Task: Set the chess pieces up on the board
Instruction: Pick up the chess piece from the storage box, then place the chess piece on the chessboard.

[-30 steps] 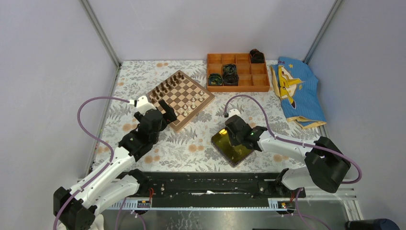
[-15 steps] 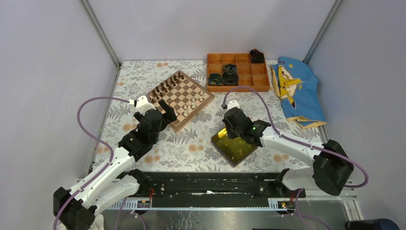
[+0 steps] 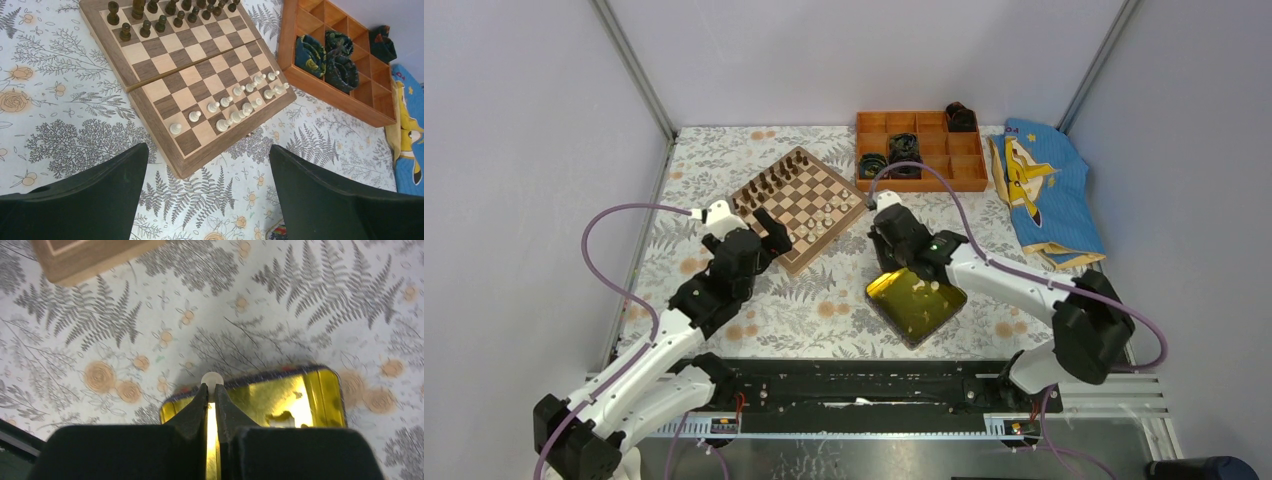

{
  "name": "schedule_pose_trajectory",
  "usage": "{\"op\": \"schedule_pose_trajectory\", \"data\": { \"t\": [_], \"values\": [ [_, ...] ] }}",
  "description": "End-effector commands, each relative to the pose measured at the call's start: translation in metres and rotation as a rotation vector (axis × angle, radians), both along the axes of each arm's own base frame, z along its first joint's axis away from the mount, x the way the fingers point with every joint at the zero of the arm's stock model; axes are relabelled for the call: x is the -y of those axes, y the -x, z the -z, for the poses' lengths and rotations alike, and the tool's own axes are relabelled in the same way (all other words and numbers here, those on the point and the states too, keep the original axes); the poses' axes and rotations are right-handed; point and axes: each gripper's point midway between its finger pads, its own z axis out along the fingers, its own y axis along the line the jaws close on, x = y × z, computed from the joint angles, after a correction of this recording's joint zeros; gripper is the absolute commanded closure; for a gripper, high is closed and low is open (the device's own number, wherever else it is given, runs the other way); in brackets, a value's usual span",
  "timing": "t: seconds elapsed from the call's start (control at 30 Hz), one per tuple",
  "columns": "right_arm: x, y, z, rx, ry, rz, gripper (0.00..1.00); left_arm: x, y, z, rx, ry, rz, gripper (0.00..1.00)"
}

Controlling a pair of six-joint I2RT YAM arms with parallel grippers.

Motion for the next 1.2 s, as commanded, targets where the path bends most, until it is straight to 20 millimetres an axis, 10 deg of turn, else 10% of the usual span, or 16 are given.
{"op": "schedule_pose_trajectory", "data": {
  "t": [0.0, 0.27, 0.8, 1.17],
  "values": [
    [-0.042, -0.017, -0.022, 0.045, -0.061, -0.081, 1.00, -0.002, 0.000, -0.014, 0.055, 0.043, -0.022, 0.01],
    [-0.095, -0.041, -0.016, 0.036, -0.064, -0.162, 1.00, -0.007, 0.002, -0.034, 0.095, 0.052, -0.031, 0.01],
    [-0.185, -0.070, -0.004, 0.012, -0.065, -0.280, 1.00, -0.036, 0.007, -0.182, 0.345, 0.000, -0.093, 0.01],
    [-0.209, -0.072, 0.014, 0.005, -0.031, -0.313, 1.00, -0.046, 0.016, -0.211, 0.411, -0.012, -0.096, 0.01]
  ]
}}
